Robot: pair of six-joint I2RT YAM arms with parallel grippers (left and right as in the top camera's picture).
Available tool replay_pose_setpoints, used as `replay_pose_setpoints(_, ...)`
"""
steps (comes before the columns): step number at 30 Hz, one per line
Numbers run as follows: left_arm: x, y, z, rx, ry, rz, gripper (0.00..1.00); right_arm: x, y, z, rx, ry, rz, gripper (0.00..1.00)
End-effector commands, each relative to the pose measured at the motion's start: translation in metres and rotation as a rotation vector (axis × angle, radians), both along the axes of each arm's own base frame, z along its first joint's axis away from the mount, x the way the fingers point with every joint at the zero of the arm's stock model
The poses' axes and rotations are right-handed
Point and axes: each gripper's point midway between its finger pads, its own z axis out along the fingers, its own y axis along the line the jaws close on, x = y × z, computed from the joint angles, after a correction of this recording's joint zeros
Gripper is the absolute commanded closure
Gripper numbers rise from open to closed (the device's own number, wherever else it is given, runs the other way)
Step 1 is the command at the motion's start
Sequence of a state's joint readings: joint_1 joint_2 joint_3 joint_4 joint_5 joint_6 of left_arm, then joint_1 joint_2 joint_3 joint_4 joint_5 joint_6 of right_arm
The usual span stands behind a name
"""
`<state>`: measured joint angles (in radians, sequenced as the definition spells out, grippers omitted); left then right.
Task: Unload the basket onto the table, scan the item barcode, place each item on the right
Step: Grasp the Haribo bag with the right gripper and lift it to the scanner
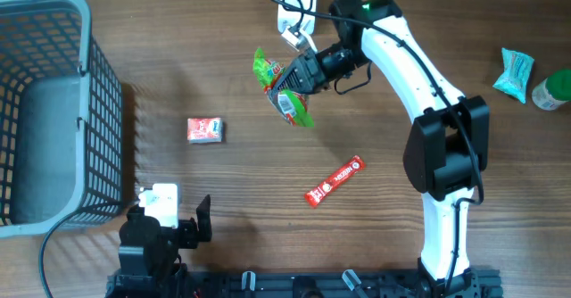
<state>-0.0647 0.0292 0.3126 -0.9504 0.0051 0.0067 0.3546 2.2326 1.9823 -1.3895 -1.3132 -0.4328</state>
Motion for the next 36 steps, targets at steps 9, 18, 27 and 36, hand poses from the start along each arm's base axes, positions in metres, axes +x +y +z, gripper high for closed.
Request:
replay_pose_setpoints(9,0.0,0.0,0.0,0.014,-0.001,-0.009,0.0,-0.004,0.013,0.036,0.263,-0.192,0.048,0.96)
replay_pose_setpoints(18,0.0,0.0,0.0,0.014,-0.001,-0.009,0.0,0.057,-0.14,-0.121,-1.361,-0.097,-0.557,0.96)
replay_pose_setpoints(27,0.0,0.0,0.0,0.014,-0.002,-0.009,0.0,0.161,-0.138,-0.087,-1.267,-0.449,-0.99,0.95)
replay_pose_setpoints(36,0.0,0.0,0.0,0.014,-0.001,-0.009,0.0,0.255,-0.113,-0.015,-1.1,-0.989,-1.262,0.95)
